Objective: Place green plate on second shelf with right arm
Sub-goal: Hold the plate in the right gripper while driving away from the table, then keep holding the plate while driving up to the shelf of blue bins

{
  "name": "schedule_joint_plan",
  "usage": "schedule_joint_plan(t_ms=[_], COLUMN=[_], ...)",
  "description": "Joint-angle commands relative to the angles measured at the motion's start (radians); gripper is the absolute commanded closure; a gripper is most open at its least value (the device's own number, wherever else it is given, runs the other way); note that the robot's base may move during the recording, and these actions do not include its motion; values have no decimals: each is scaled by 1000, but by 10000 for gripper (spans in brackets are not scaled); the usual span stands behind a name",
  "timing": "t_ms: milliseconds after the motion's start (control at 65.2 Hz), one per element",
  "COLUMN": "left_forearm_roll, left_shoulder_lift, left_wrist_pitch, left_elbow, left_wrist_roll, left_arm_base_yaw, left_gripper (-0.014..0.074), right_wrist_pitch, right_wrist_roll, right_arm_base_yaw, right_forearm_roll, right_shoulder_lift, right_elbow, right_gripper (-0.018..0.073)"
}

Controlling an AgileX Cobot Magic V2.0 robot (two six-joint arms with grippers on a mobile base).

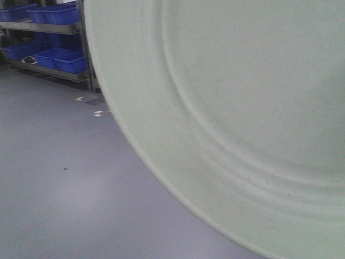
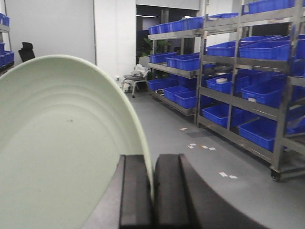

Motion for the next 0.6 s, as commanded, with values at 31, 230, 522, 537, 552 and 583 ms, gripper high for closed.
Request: schedule_joint_plan(t_ms=[31, 230, 522, 537, 552, 583], left_forearm_roll=[-8, -8, -8, -8, -8, -8], left_shoulder_lift=[-16, -16, -16, -16, -16, -16], left_wrist_pitch=[-89, -89, -89, -89, -89, -89], left_elbow=[41, 41, 41, 41, 41, 41], left_wrist_roll=[-3, -3, -3, -3, -3, -3], left_arm_base_yaw=[-3, -3, -3, -3, -3, -3], left_gripper=[466, 466, 466, 466, 466, 466], right_wrist_pitch=[-74, -74, -74, -74, -74, -74], right_wrist_roll=[7, 7, 7, 7, 7, 7], right_arm_base_yaw=[-2, -2, -2, -2, -2, -2], right_forearm_roll=[4, 4, 4, 4, 4, 4], right_shoulder_lift=[9, 9, 9, 9, 9, 9], right_elbow=[-36, -36, -36, -36, -36, -36], right_gripper=[505, 505, 505, 505, 505, 505])
